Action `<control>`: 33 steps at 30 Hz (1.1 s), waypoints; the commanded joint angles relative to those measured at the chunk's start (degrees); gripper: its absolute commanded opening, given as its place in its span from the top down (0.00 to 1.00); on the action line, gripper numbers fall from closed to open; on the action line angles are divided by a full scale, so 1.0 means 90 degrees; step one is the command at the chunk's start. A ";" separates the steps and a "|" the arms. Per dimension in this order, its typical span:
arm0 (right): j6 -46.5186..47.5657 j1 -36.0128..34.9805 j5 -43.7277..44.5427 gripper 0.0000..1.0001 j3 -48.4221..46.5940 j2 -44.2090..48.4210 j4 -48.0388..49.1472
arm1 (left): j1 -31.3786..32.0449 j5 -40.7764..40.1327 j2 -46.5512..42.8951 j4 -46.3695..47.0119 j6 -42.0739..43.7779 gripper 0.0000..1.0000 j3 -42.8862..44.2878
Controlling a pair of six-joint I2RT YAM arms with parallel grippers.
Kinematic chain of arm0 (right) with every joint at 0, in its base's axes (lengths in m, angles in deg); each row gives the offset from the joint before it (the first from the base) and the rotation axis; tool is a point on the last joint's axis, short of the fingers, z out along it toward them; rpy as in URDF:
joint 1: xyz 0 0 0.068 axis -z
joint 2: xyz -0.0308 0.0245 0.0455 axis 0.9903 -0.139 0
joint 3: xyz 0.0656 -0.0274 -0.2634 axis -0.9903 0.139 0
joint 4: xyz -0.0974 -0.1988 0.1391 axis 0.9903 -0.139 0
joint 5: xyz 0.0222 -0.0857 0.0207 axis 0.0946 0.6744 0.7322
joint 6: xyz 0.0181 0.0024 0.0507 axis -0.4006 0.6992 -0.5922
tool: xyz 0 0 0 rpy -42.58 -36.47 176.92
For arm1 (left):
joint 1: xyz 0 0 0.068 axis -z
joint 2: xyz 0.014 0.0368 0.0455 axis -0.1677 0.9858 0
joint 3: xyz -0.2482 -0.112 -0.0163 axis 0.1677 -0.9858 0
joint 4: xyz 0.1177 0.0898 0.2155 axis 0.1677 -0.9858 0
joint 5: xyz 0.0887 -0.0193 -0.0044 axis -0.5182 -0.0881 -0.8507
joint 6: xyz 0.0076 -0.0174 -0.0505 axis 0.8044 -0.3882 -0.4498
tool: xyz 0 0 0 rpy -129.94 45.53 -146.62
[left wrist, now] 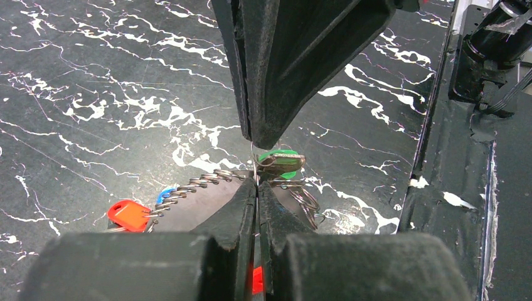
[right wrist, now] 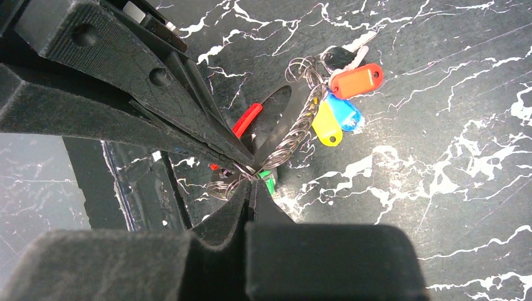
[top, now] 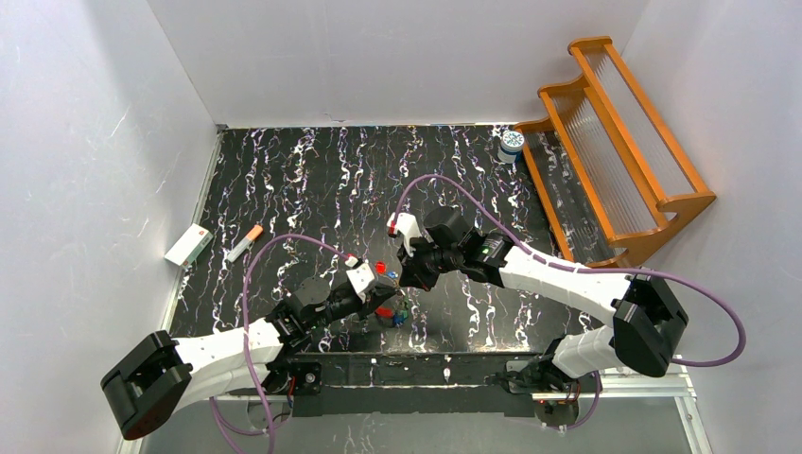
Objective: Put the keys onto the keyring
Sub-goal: Insert the key onto the keyring.
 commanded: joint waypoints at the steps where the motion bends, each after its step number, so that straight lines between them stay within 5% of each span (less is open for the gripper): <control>1: 0.0026 0.0025 0.0392 0.99 0.0082 0.0147 0.0018 | 0.0009 0.0093 -0.0124 0.0252 -0.0091 1.00 0.0130; 33: 0.0047 -0.0562 0.1742 0.99 -0.0004 0.0121 -0.0110 | 0.0012 -0.0233 -0.0179 0.0349 -0.1266 1.00 0.0175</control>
